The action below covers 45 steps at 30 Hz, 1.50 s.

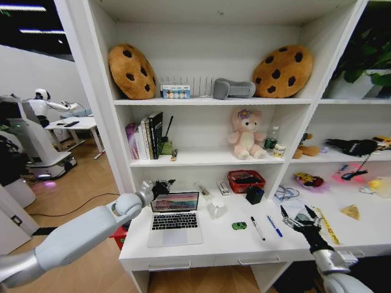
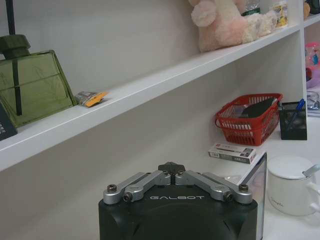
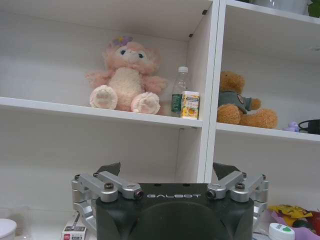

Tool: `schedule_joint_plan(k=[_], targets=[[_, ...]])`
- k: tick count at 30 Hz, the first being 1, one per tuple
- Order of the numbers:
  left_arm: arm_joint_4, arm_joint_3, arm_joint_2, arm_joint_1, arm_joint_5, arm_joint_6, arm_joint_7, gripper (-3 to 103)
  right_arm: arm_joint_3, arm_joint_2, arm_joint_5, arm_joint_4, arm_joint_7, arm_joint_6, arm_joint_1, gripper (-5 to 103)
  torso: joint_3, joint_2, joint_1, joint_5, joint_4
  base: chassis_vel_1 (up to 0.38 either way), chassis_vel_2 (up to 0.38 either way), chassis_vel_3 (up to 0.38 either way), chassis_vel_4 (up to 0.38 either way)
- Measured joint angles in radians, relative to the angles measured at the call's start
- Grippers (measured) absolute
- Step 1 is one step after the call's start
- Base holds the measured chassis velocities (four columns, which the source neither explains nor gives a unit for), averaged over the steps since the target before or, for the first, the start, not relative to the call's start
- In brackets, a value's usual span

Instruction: Organize the objects on the table.

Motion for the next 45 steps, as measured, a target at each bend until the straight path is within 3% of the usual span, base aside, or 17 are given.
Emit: schedule_joint_plan(k=[13, 17, 22, 24, 27, 29, 32, 35, 45], targets=[[0.079, 0.126, -0.067, -0.075, -0.039, 0.006, -0.001, 0, 0.004, -0.024, 0.019, -0.012, 0.001, 0.014, -0.003, 100, 0.000, 0.000, 0.000, -0.0001, -0.0004, 0.000, 0.000, 0.000, 0.000], [0.027, 0.168, -0.017, -0.072, -0.042, 0.009, -0.006, 0, 0.003, -0.027, 0.026, -0.024, 0.003, 0.020, 0.004, 100, 0.000, 0.000, 0.000, -0.0001, -0.0003, 0.000, 0.000, 0.000, 0.000], [-0.074, 0.143, 0.072, 0.000, -0.032, 0.012, -0.013, 0, -0.010, -0.026, 0.025, -0.037, 0.004, 0.027, 0.008, 100, 0.000, 0.000, 0.000, -0.0001, 0.0000, 0.000, 0.000, 0.000, 0.000], [-0.142, 0.088, 0.135, 0.075, -0.018, 0.016, -0.017, 0, -0.022, -0.026, 0.021, -0.039, 0.004, 0.027, 0.019, 100, 0.000, 0.000, 0.000, -0.0001, 0.0000, 0.000, 0.000, 0.000, 0.000], [-0.172, 0.043, 0.158, 0.133, -0.010, 0.017, -0.020, 0, -0.028, -0.026, 0.021, -0.034, 0.006, 0.022, 0.026, 100, 0.000, 0.000, 0.000, 0.0000, 0.0000, 0.000, 0.000, 0.000, 0.000], [-0.218, -0.061, 0.184, 0.271, 0.015, 0.019, -0.028, 0, -0.036, -0.029, 0.022, -0.020, 0.013, 0.010, 0.038, 100, 0.000, 0.000, 0.000, -0.0003, 0.0003, 0.000, 0.000, 0.000, 0.000], [-0.228, -0.088, 0.187, 0.313, 0.027, 0.019, -0.028, 0, -0.036, -0.030, 0.022, -0.016, 0.015, 0.008, 0.039, 100, 0.000, 0.000, 0.000, -0.0003, 0.0002, 0.000, 0.000, 0.000, 0.000], [-0.258, -0.218, 0.190, 0.534, 0.097, 0.017, -0.026, 0, -0.031, -0.033, 0.024, -0.007, 0.021, 0.005, 0.029, 100, 0.000, 0.000, 0.000, -0.0004, 0.0000, 0.000, 0.000, 0.000, 0.000], [-0.280, -0.419, 0.185, 0.803, 0.183, -0.002, -0.002, 0, -0.021, -0.023, 0.022, 0.006, 0.030, 0.002, 0.012, 100, 0.000, 0.000, 0.000, -0.0002, 0.0001, 0.000, 0.000, 0.000, 0.000]])
